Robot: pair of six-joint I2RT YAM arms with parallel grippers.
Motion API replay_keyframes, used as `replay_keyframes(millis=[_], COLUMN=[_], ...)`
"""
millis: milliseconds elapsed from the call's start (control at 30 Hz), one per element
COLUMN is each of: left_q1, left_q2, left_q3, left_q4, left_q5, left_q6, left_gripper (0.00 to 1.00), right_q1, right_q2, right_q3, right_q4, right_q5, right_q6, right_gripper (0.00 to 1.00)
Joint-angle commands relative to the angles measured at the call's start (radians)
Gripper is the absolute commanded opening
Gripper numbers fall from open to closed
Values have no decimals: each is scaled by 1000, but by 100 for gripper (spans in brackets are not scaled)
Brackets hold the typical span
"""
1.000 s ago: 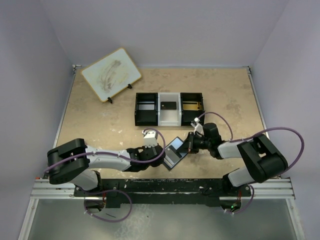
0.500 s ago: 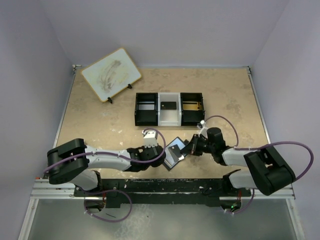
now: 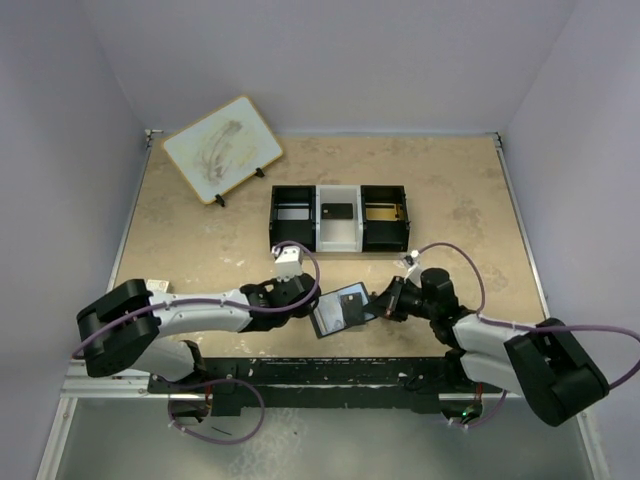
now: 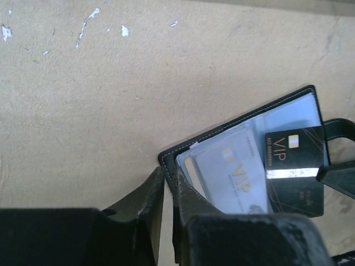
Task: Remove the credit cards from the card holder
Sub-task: Remove the credit card from the card holder.
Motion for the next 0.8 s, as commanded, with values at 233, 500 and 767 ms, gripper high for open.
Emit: replay_keyframes(millis=[233, 500, 767], left_q1=[-25, -93, -106], left_q2=[-24, 168, 259], left_q3=[42, 243, 255], left_q4=[144, 83, 22], left_q5=[129, 151, 123], left_q6=[69, 153, 120], left_gripper=[18, 17, 5], right_q1=[5, 4, 3], right_q2=[75, 187, 199], right_q3=[51, 71, 72], right_q4=[26, 83, 85], right_q5=[-5, -59, -62], right_q6=[-24, -33, -35], right_gripper=[5, 5, 9])
